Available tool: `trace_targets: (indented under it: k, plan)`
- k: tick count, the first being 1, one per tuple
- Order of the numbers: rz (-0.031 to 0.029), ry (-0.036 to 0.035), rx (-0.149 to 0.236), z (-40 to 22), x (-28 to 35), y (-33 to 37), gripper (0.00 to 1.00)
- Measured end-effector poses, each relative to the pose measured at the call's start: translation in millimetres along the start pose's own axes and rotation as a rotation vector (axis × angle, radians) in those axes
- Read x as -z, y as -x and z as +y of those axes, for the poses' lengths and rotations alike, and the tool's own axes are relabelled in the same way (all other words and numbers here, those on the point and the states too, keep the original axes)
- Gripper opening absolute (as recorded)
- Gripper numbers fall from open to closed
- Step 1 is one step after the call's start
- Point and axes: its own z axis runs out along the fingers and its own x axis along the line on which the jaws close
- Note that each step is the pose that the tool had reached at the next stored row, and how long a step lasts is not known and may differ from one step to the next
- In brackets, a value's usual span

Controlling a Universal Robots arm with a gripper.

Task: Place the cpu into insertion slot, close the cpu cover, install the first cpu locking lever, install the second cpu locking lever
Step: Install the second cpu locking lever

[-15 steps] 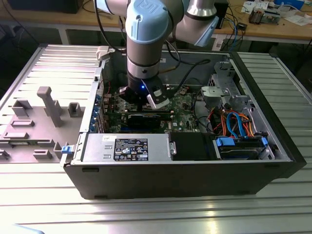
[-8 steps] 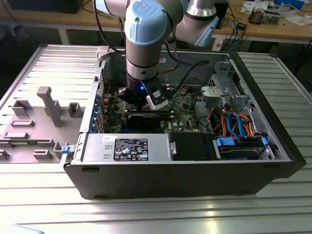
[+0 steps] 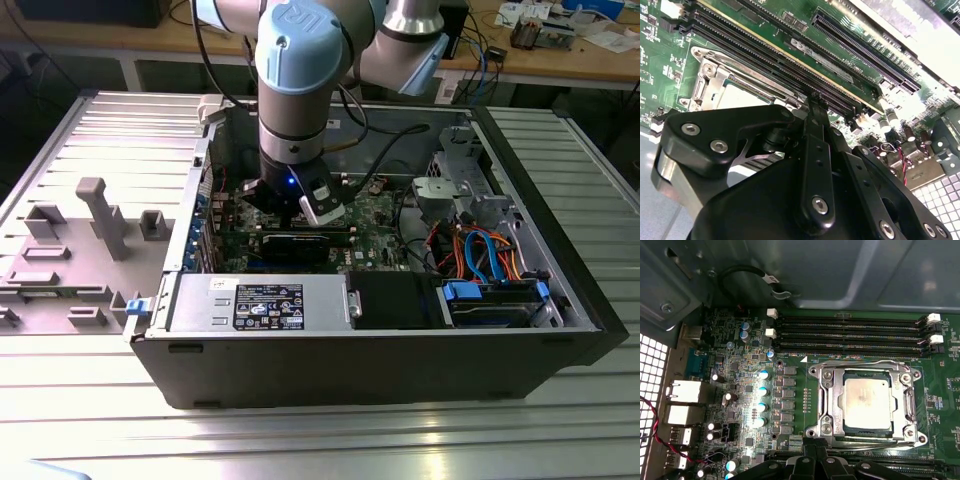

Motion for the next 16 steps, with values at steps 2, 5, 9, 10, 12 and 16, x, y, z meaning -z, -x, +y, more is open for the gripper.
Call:
trace_targets:
  k: [2, 5, 9, 10, 12, 16]
  plan:
    - [0.0001, -0.0001, 0.0, -0.1, -0.1, 0.0, 0.11]
    - [-0.0002, 0.0006, -0.001, 0.0, -0.5, -1.0, 0.11]
    - [-0.0003, 0.0005, -0.003, -0.1, -1.3, -2.3, 0.11]
    - [-0.0008, 0.0006, -0.005, 0.0, -1.7, -2.3, 0.11]
    - [-0.0016, 0.0018, -0.008, 0.2, -2.9, -2.2, 0.11]
    - [-0.0017, 0.0035, -0.01, 2.3, -5.1, -2.0, 0.11]
